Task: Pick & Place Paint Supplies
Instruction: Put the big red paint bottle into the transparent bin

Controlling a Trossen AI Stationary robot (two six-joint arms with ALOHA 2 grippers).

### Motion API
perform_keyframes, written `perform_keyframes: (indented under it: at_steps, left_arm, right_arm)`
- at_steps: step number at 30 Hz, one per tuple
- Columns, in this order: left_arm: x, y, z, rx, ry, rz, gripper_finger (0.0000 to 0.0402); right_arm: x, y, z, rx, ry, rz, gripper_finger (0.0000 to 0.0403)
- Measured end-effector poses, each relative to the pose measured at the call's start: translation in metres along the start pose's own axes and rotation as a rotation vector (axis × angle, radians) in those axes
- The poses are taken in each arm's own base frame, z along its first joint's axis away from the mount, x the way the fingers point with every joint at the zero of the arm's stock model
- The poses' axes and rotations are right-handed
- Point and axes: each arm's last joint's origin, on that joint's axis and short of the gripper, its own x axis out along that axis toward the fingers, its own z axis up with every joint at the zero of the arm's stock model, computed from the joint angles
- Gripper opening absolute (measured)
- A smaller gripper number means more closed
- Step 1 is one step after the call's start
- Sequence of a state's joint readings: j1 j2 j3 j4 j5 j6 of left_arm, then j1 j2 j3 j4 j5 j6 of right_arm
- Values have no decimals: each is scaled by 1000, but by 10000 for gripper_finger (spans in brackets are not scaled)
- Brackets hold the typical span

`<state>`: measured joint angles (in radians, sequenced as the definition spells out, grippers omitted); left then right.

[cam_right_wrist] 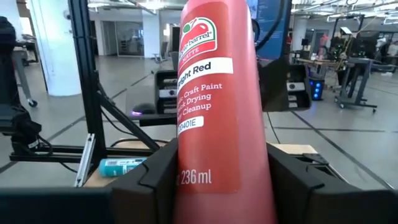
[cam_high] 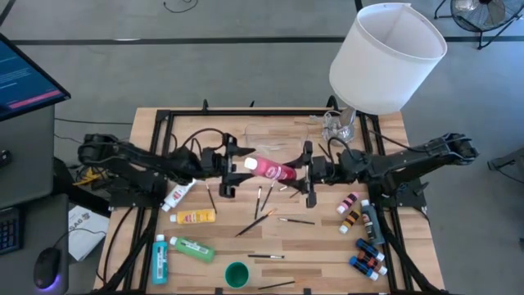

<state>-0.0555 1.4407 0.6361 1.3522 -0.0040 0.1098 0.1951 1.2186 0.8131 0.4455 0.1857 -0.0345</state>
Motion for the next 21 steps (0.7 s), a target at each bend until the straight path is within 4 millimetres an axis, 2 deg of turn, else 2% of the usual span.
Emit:
perform_keyframes:
  at_steps: [8, 21]
  left_arm:
    - [9, -1, 6, -19, -37, -61, 252]
    - [16, 0, 9, -35, -32, -79, 237]
  right_arm:
    - [0, 0, 0, -2, 1, -4, 184]
    - [0, -1, 1, -27, -12, -5, 179]
